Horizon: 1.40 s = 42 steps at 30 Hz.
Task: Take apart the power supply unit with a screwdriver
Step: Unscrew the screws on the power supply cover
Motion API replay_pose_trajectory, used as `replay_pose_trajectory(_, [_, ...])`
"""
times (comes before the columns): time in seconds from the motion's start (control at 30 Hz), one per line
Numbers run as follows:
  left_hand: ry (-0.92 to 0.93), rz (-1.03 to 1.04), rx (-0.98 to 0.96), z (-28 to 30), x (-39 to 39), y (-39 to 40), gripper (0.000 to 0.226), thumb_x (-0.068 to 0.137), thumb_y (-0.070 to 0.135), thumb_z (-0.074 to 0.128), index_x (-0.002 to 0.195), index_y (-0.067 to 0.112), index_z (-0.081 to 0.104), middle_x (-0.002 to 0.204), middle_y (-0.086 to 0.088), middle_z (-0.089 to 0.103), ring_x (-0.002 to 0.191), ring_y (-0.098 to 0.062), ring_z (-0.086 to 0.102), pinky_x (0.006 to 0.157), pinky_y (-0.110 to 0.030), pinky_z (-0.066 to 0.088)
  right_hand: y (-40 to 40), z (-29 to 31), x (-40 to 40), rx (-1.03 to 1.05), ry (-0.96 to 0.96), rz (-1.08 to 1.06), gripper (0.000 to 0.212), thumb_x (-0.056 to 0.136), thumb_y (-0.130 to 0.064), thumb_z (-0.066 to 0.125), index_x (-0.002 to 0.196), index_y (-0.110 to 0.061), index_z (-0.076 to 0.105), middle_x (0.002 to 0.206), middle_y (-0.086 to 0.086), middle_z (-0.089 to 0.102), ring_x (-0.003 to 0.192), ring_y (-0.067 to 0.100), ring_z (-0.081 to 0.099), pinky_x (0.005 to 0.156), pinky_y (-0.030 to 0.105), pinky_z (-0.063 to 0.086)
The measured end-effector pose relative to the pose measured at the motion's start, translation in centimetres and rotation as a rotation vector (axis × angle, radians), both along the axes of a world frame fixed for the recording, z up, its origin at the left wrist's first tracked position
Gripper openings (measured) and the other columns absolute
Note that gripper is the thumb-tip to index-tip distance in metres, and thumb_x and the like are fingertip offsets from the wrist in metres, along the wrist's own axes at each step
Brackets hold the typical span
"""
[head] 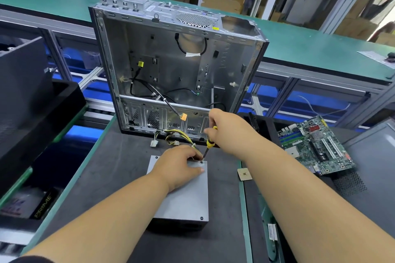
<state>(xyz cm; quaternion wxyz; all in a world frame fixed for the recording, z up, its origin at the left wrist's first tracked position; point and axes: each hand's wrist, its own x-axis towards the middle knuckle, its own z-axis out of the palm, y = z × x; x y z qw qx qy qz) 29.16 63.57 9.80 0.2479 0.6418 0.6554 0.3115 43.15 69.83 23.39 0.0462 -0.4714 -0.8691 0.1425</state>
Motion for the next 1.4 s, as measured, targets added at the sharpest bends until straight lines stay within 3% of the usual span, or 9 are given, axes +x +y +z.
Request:
replay_pose_trajectory(0.23, [-0.009, -0.019, -0.021, -0.1, -0.2, 0.2, 0.025, 0.076, 0.042, 0.076, 0.1, 0.037, 0.07, 0.098, 0.027, 0.06, 0.1, 0.006, 0.055, 0.093, -0.02, 0.046, 1.0, 1.3, 1.2, -0.103, -0.031, 0.145, 0.022, 0.098, -0.027, 0.058, 0.083, -0.02, 0.042, 0.079, 0.001, 0.058, 0.068, 0.017, 0.047, 0.057, 0.031, 0.037])
replay_pose_trajectory(0.5, [-0.069, -0.008, -0.024, -0.3, -0.2, 0.4, 0.012, 0.082, 0.035, 0.074, 0.094, 0.038, 0.071, 0.098, 0.026, 0.063, 0.1, 0.005, 0.058, 0.094, -0.025, 0.048, 1.8, 2.0, 1.3, -0.146, -0.073, 0.306, 0.019, 0.095, -0.023, 0.062, 0.085, -0.02, 0.047, 0.075, -0.008, 0.051, 0.064, 0.005, 0.043, 0.051, 0.015, 0.031])
replay_pose_trajectory(0.67, [-0.24, 0.018, -0.011, 0.4, 0.2, 0.3, 0.027, 0.082, 0.021, 0.075, 0.085, 0.047, 0.07, 0.092, 0.024, 0.068, 0.09, 0.005, 0.061, 0.086, -0.015, 0.046, 1.8, 2.1, 0.6, -0.133, -0.096, 0.34, 0.017, 0.095, -0.021, 0.062, 0.086, -0.02, 0.048, 0.078, -0.008, 0.051, 0.066, 0.006, 0.044, 0.055, 0.025, 0.034])
replay_pose_trajectory(0.73, [-0.471, 0.04, 0.032, 1.6, 0.6, 0.4, 0.039, 0.084, 0.008, 0.074, 0.087, 0.047, 0.072, 0.088, 0.02, 0.07, 0.084, 0.001, 0.062, 0.081, -0.014, 0.046, 1.8, 1.9, 0.6, -0.121, -0.089, 0.328, 0.016, 0.094, -0.022, 0.061, 0.086, -0.021, 0.048, 0.077, -0.008, 0.051, 0.066, 0.006, 0.044, 0.055, 0.027, 0.033])
replay_pose_trajectory(0.8, [-0.627, 0.033, 0.064, 3.0, 0.8, 0.8, 0.036, 0.083, 0.005, 0.074, 0.091, 0.04, 0.074, 0.091, 0.007, 0.073, 0.087, -0.009, 0.064, 0.085, -0.028, 0.051, 1.9, 1.6, 0.6, -0.111, -0.068, 0.292, 0.014, 0.095, -0.025, 0.06, 0.087, -0.022, 0.048, 0.077, -0.006, 0.052, 0.065, 0.008, 0.045, 0.055, 0.029, 0.032])
replay_pose_trajectory(0.93, [-0.61, -0.062, 0.096, 4.9, 1.3, 1.7, 0.018, 0.082, 0.014, 0.074, 0.095, 0.027, 0.075, 0.098, 0.0, 0.076, 0.099, -0.021, 0.069, 0.094, -0.035, 0.053, 1.5, 1.1, 0.9, -0.099, 0.014, 0.18, 0.019, 0.099, -0.039, 0.05, 0.095, -0.021, 0.044, 0.077, -0.001, 0.057, 0.068, 0.016, 0.051, 0.057, 0.033, 0.039])
replay_pose_trajectory(1.13, [-0.497, -0.047, 0.149, 4.7, 1.3, 2.3, 0.039, 0.085, 0.004, 0.072, 0.076, 0.043, 0.072, 0.082, 0.013, 0.074, 0.077, 0.0, 0.065, 0.075, -0.02, 0.051, 0.7, 0.3, -0.1, 0.213, -0.119, 0.024, 0.031, 0.099, -0.048, 0.043, 0.097, -0.018, 0.037, 0.073, -0.004, 0.048, 0.07, 0.025, 0.051, 0.051, 0.032, 0.028])
replay_pose_trajectory(1.27, [-0.504, -0.054, 0.146, 4.9, 1.1, 2.4, 0.032, 0.081, -0.004, 0.067, 0.074, 0.027, 0.067, 0.078, -0.009, 0.07, 0.072, -0.016, 0.06, 0.073, -0.04, 0.052, -0.1, -1.0, -0.8, 0.275, -0.093, -0.137, 0.016, 0.099, -0.033, 0.049, 0.093, -0.023, 0.036, 0.067, -0.005, 0.041, 0.067, 0.024, 0.049, 0.047, 0.029, 0.022])
replay_pose_trajectory(1.4, [-0.555, -0.051, 0.124, 4.9, 0.9, 2.3, 0.029, 0.078, -0.011, 0.062, 0.078, 0.018, 0.064, 0.073, -0.007, 0.068, 0.067, -0.017, 0.058, 0.065, -0.036, 0.05, -0.5, -1.8, -1.3, 0.231, -0.046, -0.128, 0.019, 0.097, -0.018, 0.047, 0.095, -0.022, 0.028, 0.067, -0.002, 0.045, 0.062, 0.026, 0.048, 0.047, 0.03, 0.025])
